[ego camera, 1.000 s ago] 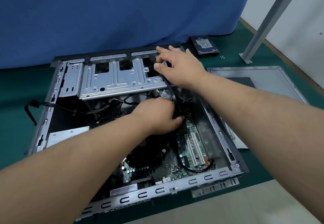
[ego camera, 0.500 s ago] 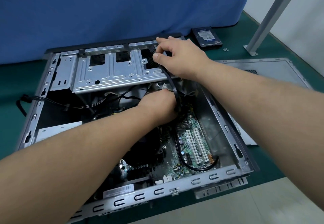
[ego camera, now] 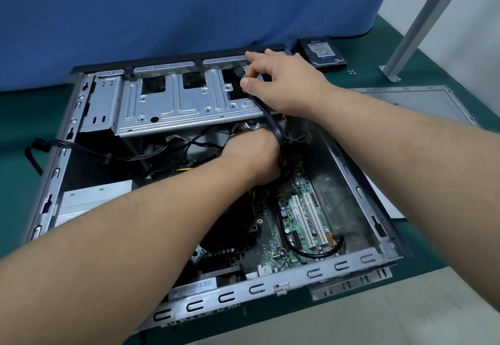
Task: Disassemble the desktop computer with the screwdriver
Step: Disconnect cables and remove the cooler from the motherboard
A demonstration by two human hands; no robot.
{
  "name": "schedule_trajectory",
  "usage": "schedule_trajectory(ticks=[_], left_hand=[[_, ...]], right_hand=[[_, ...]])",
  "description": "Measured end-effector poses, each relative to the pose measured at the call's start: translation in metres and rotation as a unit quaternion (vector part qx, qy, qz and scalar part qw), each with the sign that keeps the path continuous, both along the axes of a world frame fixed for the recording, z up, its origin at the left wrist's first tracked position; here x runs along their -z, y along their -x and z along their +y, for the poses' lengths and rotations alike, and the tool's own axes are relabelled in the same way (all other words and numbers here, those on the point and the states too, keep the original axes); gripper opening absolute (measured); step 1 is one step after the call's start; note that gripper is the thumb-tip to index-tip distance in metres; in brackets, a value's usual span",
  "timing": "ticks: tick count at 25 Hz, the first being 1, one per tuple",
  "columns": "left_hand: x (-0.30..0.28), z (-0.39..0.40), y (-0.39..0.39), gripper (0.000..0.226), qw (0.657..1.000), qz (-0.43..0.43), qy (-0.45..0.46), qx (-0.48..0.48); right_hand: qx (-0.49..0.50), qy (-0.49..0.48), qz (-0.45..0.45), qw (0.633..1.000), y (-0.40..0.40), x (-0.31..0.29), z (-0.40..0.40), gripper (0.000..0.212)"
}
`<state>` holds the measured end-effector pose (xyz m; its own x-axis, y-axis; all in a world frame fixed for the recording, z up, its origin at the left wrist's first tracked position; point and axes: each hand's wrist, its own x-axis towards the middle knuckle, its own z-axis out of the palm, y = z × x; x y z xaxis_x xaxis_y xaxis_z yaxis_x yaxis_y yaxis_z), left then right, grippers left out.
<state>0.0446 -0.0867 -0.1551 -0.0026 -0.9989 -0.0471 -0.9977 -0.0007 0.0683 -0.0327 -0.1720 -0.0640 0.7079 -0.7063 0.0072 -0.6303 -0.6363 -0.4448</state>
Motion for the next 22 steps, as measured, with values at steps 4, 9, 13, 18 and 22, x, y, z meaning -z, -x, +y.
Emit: schedule_trajectory(ticks=[4, 9, 13, 18, 22], left_hand=[[-0.003, 0.001, 0.0, 0.035, 1.0, 0.004, -0.003, 0.014], [-0.01, 0.003, -0.001, 0.03, 0.999, 0.008, 0.006, 0.041], [-0.01, 0.001, -0.001, 0.033, 0.999, 0.027, -0.015, 0.012], [-0.011, 0.0, -0.003, 0.029, 0.997, 0.068, -0.041, 0.009], [-0.013, 0.002, -0.006, 0.032, 0.994, 0.094, -0.05, 0.027]], right_hand=[[0.003, 0.0, -0.001, 1.0, 0.0, -0.001, 0.001, 0.014], [0.007, -0.004, -0.001, 1.0, 0.0, -0.001, 0.001, 0.013], [0.006, -0.001, -0.003, 1.0, -0.001, 0.0, 0.0, 0.013], [0.005, 0.001, -0.002, 1.0, -0.001, 0.001, 0.0, 0.013], [0.001, 0.005, -0.003, 1.0, -0.001, 0.001, -0.003, 0.014]])
